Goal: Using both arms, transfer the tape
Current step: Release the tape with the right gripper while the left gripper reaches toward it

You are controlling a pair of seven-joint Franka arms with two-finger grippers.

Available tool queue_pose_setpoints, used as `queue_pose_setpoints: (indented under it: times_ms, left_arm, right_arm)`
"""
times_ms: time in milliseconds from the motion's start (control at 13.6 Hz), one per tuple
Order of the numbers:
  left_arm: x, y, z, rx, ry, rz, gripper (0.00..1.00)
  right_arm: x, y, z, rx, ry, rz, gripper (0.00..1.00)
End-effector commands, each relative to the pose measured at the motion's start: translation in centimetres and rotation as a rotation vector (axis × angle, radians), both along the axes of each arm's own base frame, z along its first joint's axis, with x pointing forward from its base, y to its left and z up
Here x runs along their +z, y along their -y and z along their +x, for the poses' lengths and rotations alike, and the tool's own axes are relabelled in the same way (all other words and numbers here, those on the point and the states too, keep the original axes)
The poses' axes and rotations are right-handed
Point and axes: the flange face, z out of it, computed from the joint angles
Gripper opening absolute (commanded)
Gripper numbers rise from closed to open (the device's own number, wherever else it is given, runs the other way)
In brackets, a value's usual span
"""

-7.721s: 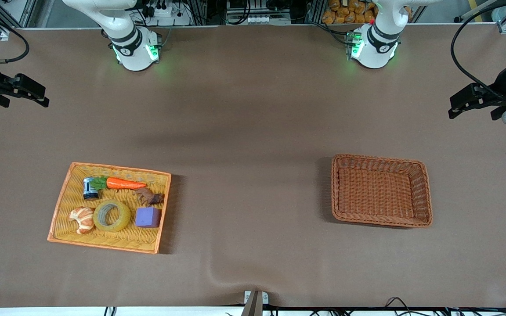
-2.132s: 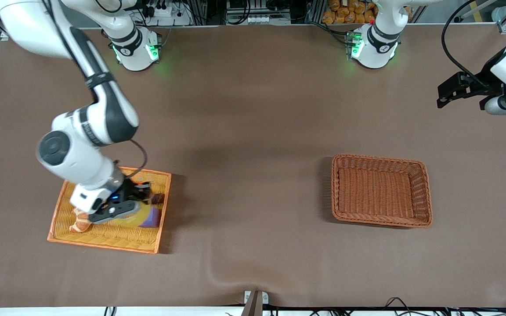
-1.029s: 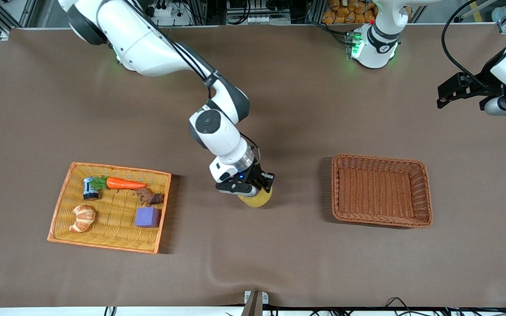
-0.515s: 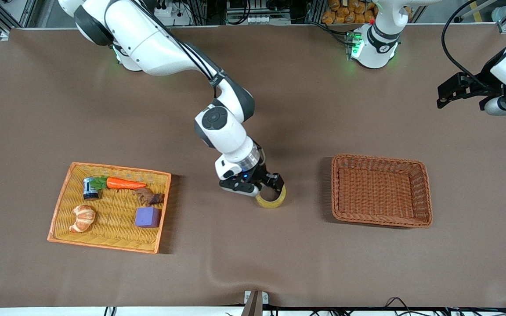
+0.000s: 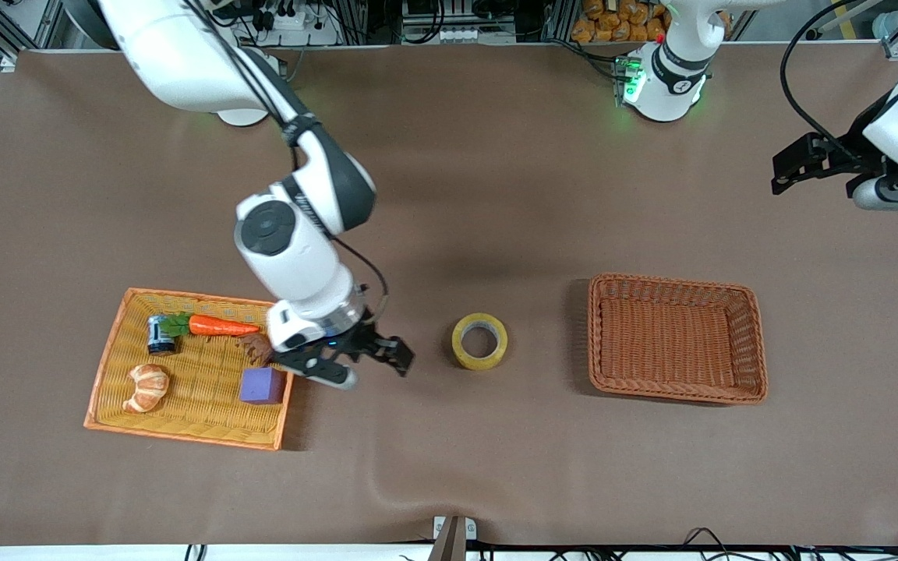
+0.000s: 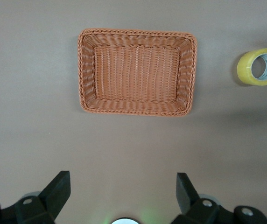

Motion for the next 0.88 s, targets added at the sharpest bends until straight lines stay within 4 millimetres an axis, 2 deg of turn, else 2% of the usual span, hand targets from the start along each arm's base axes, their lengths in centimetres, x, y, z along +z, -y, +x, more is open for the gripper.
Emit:
queue_pose_setpoints:
  times_ms: [0, 147, 294, 368, 515, 662, 809]
  left_arm:
    - [-2.3, 3.2, 1.4, 0.021, -0.002, 0.002, 1.00]
    - [-5.2, 7.0, 2.7, 0.072, -0.006, -0.002, 1.00]
    - [-8.9, 14.3, 3.6, 0.151, 0.031, -0.011, 1.00]
    - [-11.0, 17.1, 4.4, 0.196, 0.059, -0.029, 1.00]
    - [-16.7, 23.1, 5.5, 0.212, 0.112, -0.039, 1.00]
    - [-23.3, 27.8, 6.1, 0.211, 0.155, -0.013, 1.00]
    - [-29.2, 31.4, 6.6, 0.275, 0.196, -0.063, 1.00]
  right_arm:
    - [1.3, 5.3, -2.7, 0.125, -0.064, -0.102, 1.00]
    - [2.2, 11.3, -5.0, 0.241, -0.081, -0.167, 1.00]
    - [3.6, 16.1, -6.4, 0.327, -0.120, -0.206, 1.00]
    - [4.5, 18.2, -6.6, 0.351, -0.153, -0.218, 1.00]
    - [7.1, 22.7, -7.3, 0.405, -0.175, -0.235, 1.00]
    - [9.6, 26.4, -8.2, 0.439, -0.193, -0.244, 1.00]
    - [11.8, 27.8, -9.1, 0.460, -0.196, -0.250, 1.00]
